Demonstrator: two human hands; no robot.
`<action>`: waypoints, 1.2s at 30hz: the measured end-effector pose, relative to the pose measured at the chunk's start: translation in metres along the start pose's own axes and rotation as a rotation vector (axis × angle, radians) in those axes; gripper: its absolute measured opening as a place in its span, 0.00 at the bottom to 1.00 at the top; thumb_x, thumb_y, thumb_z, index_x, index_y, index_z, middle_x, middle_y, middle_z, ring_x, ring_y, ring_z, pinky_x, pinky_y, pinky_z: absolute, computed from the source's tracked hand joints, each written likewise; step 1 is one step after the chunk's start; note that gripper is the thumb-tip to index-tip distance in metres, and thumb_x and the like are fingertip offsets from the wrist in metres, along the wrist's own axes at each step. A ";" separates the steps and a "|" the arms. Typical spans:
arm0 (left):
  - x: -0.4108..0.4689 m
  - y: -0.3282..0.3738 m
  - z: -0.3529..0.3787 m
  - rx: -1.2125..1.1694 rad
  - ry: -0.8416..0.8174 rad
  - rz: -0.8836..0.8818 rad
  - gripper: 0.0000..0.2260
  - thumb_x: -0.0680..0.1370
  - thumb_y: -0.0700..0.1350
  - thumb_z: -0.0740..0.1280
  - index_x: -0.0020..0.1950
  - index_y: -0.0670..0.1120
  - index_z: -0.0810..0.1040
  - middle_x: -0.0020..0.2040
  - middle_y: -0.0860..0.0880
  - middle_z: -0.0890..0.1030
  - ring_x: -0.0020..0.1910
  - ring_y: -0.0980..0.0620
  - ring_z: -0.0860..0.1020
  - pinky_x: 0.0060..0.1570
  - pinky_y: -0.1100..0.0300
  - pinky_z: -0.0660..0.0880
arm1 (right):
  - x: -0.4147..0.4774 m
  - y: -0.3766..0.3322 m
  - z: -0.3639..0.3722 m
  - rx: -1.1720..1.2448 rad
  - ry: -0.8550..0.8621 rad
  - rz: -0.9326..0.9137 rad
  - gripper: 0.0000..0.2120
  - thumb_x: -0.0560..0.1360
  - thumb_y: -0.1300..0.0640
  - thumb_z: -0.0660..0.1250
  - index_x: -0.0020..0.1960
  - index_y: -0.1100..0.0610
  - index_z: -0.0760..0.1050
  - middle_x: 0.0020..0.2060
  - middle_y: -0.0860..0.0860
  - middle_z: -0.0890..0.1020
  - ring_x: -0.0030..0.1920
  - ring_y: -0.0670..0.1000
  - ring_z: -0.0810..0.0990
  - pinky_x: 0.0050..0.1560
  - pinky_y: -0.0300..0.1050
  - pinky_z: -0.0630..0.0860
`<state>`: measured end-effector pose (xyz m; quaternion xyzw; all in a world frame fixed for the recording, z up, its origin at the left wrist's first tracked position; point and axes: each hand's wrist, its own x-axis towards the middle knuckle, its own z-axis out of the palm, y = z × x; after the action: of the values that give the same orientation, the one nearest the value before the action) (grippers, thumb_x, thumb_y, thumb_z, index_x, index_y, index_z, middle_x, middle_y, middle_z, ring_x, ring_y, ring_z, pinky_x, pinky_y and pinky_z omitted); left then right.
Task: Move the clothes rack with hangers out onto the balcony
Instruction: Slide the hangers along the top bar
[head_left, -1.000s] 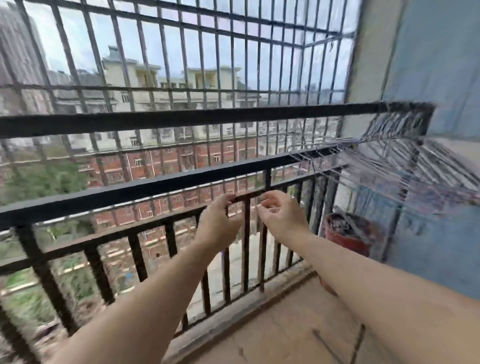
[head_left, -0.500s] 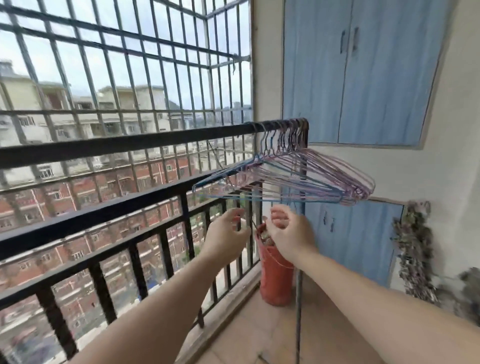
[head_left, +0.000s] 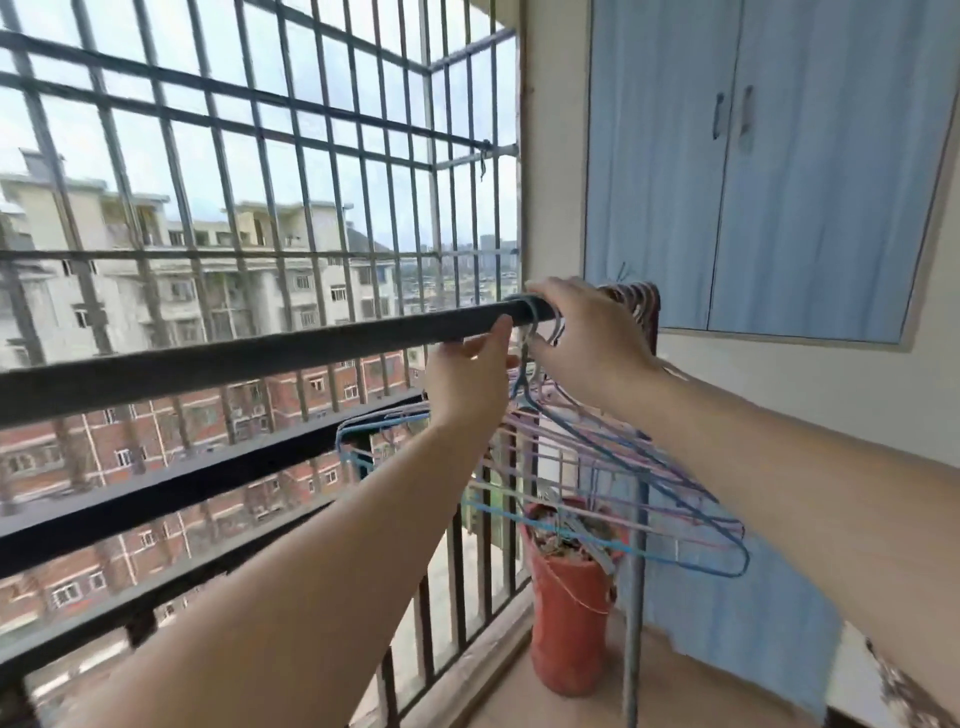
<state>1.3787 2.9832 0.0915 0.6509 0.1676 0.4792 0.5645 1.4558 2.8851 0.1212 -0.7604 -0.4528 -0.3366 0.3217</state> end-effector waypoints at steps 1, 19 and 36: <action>0.004 -0.003 0.001 -0.005 -0.006 0.022 0.07 0.75 0.53 0.68 0.45 0.51 0.80 0.38 0.54 0.85 0.37 0.54 0.83 0.43 0.52 0.81 | 0.005 0.001 0.005 -0.052 -0.036 -0.024 0.22 0.72 0.55 0.68 0.65 0.51 0.71 0.58 0.49 0.79 0.57 0.52 0.76 0.56 0.52 0.72; 0.109 -0.038 -0.037 0.014 0.091 0.133 0.04 0.77 0.51 0.67 0.47 0.52 0.80 0.41 0.54 0.85 0.38 0.54 0.83 0.44 0.52 0.79 | 0.115 0.008 0.107 -0.151 -0.043 -0.417 0.08 0.76 0.52 0.63 0.54 0.47 0.76 0.43 0.46 0.81 0.41 0.51 0.79 0.29 0.37 0.61; 0.167 -0.061 -0.083 0.043 0.142 0.023 0.03 0.77 0.48 0.68 0.46 0.51 0.81 0.42 0.53 0.85 0.35 0.58 0.82 0.43 0.52 0.77 | 0.162 -0.012 0.197 -0.015 -0.050 -0.476 0.08 0.76 0.57 0.63 0.53 0.51 0.77 0.40 0.49 0.81 0.37 0.51 0.79 0.31 0.39 0.64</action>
<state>1.4120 3.1762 0.1012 0.6292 0.2098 0.5271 0.5313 1.5471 3.1225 0.1421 -0.6425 -0.6248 -0.3873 0.2163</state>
